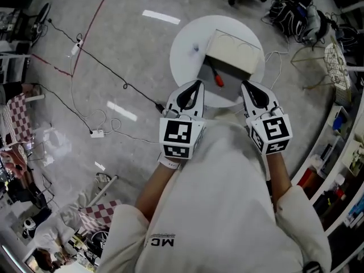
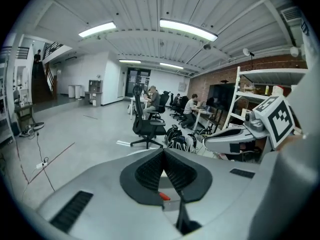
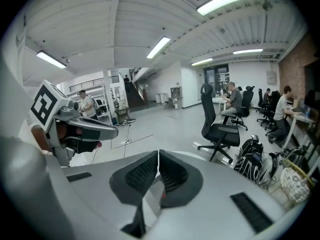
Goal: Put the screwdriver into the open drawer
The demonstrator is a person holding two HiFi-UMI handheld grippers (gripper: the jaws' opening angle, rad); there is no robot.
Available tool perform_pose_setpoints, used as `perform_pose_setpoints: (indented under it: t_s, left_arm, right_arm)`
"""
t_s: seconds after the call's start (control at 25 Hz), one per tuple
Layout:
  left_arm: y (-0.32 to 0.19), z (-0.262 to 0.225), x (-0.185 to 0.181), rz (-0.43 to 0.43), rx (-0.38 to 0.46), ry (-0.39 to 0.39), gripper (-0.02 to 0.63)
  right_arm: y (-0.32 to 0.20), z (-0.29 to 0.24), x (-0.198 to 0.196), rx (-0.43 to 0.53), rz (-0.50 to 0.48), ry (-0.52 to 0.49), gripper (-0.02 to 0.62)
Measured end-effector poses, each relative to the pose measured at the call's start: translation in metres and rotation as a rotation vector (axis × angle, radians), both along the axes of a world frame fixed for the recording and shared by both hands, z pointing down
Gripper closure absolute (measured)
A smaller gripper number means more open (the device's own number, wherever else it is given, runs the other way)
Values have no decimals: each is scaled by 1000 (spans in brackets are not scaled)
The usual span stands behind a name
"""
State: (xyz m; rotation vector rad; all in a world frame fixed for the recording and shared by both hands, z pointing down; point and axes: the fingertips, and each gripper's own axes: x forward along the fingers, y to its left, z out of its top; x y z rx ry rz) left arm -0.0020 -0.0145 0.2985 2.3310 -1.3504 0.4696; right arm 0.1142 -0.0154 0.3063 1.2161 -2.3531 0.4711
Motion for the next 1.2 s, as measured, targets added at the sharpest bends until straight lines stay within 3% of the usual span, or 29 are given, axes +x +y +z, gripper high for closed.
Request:
perform_pose_setpoints:
  t_s: [0.2, 0.48, 0.8, 1.2]
  left_arm:
    - [-9, -28, 0, 17, 95, -7, 595]
    - [-4, -54, 9, 24, 158, 29, 595]
    - [8, -40, 25, 54, 120, 19, 595]
    - [13, -27, 27, 79, 83, -13, 595]
  right_arm:
    - [9, -23, 7, 97, 10, -26, 522]
    - [12, -56, 13, 187, 31, -83, 522]
    - [12, -55, 12, 197, 19, -96, 522]
    - [11, -34, 17, 142, 29, -89, 522]
